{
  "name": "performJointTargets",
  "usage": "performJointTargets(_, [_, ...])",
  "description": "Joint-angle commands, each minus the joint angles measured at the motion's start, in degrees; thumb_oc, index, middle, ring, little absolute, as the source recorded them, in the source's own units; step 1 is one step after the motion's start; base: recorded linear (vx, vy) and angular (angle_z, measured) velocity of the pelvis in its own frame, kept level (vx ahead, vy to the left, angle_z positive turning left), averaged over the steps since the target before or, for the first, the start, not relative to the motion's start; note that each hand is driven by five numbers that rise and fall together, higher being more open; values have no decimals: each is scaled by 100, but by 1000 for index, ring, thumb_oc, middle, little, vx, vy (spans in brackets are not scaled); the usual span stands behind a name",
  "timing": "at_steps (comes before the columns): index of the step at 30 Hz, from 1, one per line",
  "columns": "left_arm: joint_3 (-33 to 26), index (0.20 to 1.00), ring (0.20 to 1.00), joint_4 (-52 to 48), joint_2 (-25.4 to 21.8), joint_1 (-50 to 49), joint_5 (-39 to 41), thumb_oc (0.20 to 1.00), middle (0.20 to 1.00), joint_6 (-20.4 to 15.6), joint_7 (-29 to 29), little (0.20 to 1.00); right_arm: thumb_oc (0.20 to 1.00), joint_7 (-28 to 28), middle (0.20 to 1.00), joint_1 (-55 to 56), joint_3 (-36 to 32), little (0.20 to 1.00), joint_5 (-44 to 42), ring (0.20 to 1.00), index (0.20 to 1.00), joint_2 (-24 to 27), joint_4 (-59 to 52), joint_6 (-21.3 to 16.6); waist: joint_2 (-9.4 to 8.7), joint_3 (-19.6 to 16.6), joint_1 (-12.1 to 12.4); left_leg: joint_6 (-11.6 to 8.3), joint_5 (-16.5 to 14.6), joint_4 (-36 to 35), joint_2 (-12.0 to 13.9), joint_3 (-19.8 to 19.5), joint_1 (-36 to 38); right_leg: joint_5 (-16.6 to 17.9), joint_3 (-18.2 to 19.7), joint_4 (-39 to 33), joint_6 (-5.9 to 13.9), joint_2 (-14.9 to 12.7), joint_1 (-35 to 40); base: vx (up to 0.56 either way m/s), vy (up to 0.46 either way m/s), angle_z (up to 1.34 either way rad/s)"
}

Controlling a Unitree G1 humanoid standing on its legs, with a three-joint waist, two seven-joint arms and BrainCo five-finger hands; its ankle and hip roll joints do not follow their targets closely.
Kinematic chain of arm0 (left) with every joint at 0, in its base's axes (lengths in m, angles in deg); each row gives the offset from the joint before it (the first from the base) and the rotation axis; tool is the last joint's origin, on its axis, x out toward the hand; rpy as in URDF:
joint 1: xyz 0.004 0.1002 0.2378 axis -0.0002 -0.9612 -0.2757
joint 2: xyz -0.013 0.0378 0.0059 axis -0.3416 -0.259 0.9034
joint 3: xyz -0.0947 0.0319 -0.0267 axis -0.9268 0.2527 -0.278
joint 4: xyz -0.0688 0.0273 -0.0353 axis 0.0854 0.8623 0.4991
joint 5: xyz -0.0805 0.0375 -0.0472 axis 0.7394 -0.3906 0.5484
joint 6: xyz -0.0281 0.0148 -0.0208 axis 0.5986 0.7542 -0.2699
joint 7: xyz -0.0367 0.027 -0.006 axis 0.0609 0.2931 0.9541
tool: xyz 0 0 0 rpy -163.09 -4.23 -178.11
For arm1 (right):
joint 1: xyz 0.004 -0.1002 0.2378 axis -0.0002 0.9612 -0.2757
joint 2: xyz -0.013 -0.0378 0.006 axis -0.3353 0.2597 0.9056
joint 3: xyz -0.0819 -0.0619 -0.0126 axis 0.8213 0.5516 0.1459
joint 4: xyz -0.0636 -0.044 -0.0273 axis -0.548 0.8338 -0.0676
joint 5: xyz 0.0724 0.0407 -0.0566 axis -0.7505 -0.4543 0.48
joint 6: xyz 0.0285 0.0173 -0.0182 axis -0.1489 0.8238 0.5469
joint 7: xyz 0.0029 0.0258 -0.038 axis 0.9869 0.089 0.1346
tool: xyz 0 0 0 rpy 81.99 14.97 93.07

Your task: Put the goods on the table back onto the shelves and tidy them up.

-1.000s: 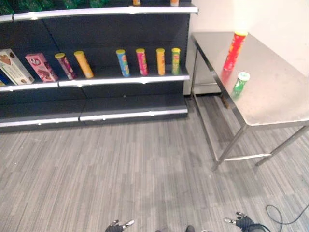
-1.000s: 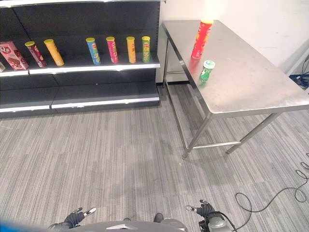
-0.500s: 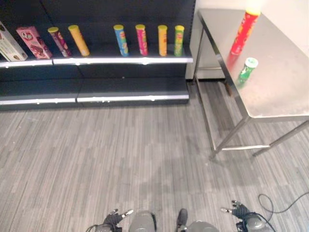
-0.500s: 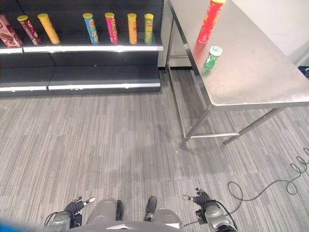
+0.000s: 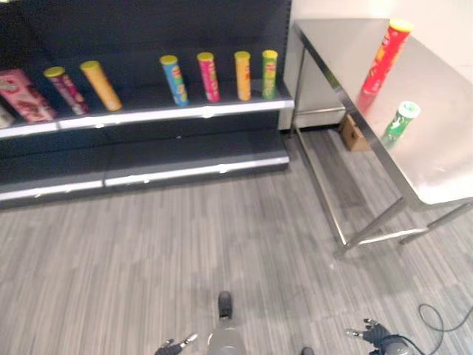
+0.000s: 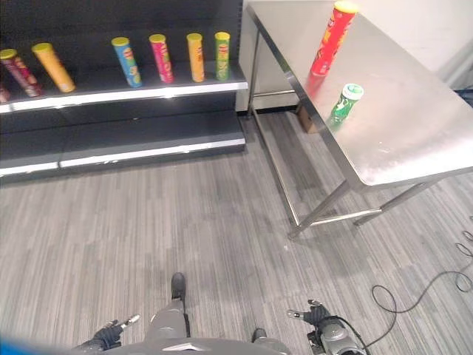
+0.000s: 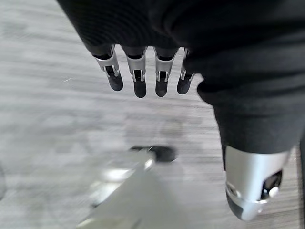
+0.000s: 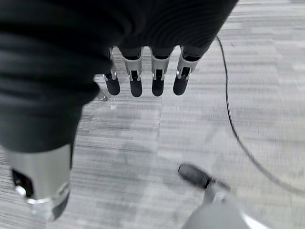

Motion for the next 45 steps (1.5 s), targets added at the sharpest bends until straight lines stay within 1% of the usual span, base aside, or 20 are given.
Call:
performJointTargets(1, [158,1000,1000,-156,-132,96,-119,1000,1000,-149,-35,1000,1000,10,1000,-386,-117,1000,-4,1000,1000,190,-134,-49,-41,28,145,-295,-32,325,124,-332,-411,-59,20,855,428,26,162,275,266,-27])
performJointTargets(5, [260,1000,1000,-338,-219,231,-85,1000,1000,-163,-82,1000,1000,-15,1000,-497,-217,1000,-96,1000,1000,200,-228,-36,30,69,19,108,-442,283,-323,-296,-30,830,279,2581,698,-109,-630,204,269,-16])
performJointTargets(6, [260,1000,1000,-338,-219,231,-85,1000,1000,-163,-82,1000,1000,-15,1000,-497,-217,1000,-96,1000,1000,200,-228,-36,30,69,19,108,-442,283,-323,-296,-30,830,279,2581,698,-109,-630,225,311,-6])
performJointTargets(7, [287,1000,1000,-411,-245,274,-67,1000,1000,-160,-111,1000,1000,-41,1000,-504,-298,1000,-165,1000,1000,202,-331,-31,165,154,-91,283,-643,192,-451,-279,292,1331,126,3396,694,-241,-1042,225,304,8])
performJointTargets(8, [299,1000,1000,-417,-255,283,-62,1000,1000,-166,-126,1000,1000,-46,1000,-495,-354,1000,-201,1000,1000,215,-413,-38,256,207,-159,336,-730,134,-463,-239,476,1479,12,3756,707,-331,-1279,476,460,-6])
performJointTargets(9, [323,1000,1000,-380,-247,307,-46,1000,1000,-161,-104,1000,1000,-80,1000,-481,-401,1000,-256,1000,1000,273,-564,-40,318,313,-304,346,-913,49,-550,-242,837,1171,-321,3663,540,-541,-1629,320,252,-13])
performJointTargets(13, [355,1000,1000,-323,-220,328,-130,1000,1000,-175,-33,1000,1000,-116,1000,-485,-467,1000,-333,1000,1000,358,-598,-48,360,409,-512,269,-1121,33,-576,-248,1132,775,-660,2476,401,-444,-1911,295,65,-9])
performJointTargets(15, [375,1000,1000,-271,-178,354,-232,1000,1000,-161,12,1000,1000,-136,1000,-480,-539,1000,-376,1000,1000,398,-585,-37,307,455,-707,194,-1341,33,-666,-353,1402,926,-608,1185,451,-279,-2078,479,-27,-2])
performJointTargets(16, [402,1000,1000,-260,-130,482,-432,1000,1000,-168,32,1000,1000,-168,1000,-480,-642,1000,-362,1000,1000,410,-448,-10,235,476,-882,109,-1601,33,-717,-384,1700,1367,-724,307,664,-218,-2357,477,-14,20])
performJointTargets(23, [655,1000,1000,-326,-23,563,-574,1000,1000,-207,86,1000,1000,-156,1000,-246,-831,1000,-510,1000,1000,551,-62,-42,229,327,-1064,54,-1877,59,-687,-560,2093,1431,-791,232,492,-16,-2015,287,-56,28])
performJointTargets(24, [717,1000,1000,-312,15,556,-559,1000,1000,-208,118,1000,1000,-144,1000,-141,-959,1000,-608,1000,1000,595,29,-62,230,213,-1161,-96,-2052,444,-569,-456,2037,1326,-909,220,413,23,-1876,290,-170,13])
performJointTargets(27, [802,1000,1000,-325,35,581,-561,1000,1000,-204,140,1000,1000,-141,1000,-70,-1022,1000,-696,1000,1000,634,147,-68,206,174,-1230,-327,-1944,1210,-436,-284,1760,1181,-1025,142,275,81,-1639,128,-103,17])
performJointTargets(28, [825,1000,1000,-336,48,591,-541,1000,1000,-203,154,1000,1000,-138,1000,-44,-1056,1000,-731,1000,1000,657,185,-71,213,197,-1242,-479,-1865,1733,-313,-196,1565,1107,-1073,80,188,146,-1490,145,-193,20])
performJointTargets(29, [844,1000,1000,-416,53,627,-467,1000,1000,-184,165,1000,1000,-155,1000,-29,-1059,1000,-760,1000,1000,666,293,-65,162,257,-1223,-718,-1478,2839,-148,-217,1096,915,-1119,-11,9,270,-1234,106,-161,18])
performJointTargets(33, [855,1000,1000,-431,69,640,-414,1000,1000,-160,151,1000,1000,-171,1000,-12,-1057,1000,-799,1000,1000,625,462,-31,77,355,-1158,-846,-949,3712,62,-246,642,657,-1098,-11,-159,361,-962,112,-92,-4])
performJointTargets(37, [826,1000,1000,-378,75,591,-438,1000,1000,-148,178,1000,1000,-150,1000,-41,-964,1000,-750,1000,1000,572,507,-10,34,403,-1064,-591,-1206,2936,501,63,392,549,-916,-11,-52,314,-827,152,90,-13])
performJointTargets(38, [811,1000,1000,-328,64,555,-449,1000,1000,-154,160,1000,1000,-144,1000,-90,-898,1000,-690,1000,1000,571,460,-21,64,374,-967,-486,-1212,1977,528,-146,357,473,-694,-11,46,297,-809,177,210,-35])
performJointTargets(39, [811,1000,1000,-328,62,557,-449,1000,1000,-154,160,1000,1000,-144,1000,-91,-898,1000,-690,1000,1000,569,460,-20,52,362,-969,-481,-1181,1940,509,-141,358,480,-694,-11,47,282,-825,193,243,-68])
performJointTargets(42, [811,1000,1000,-204,51,530,-458,1000,1000,-185,87,1000,1000,-147,1000,-112,-778,1000,-508,1000,1000,604,335,-45,188,334,-772,-587,-627,855,544,-1089,157,315,-260,-11,149,375,-667,231,231,-82])
performJointTargets(45, [840,1000,1000,-246,47,503,-427,1000,1000,-213,154,1000,1000,-106,1000,-72,-794,1000,-500,1000,1000,597,303,-65,300,279,-810,-602,-790,602,467,-1241,416,384,6,-11,214,323,-631,143,253,-136])
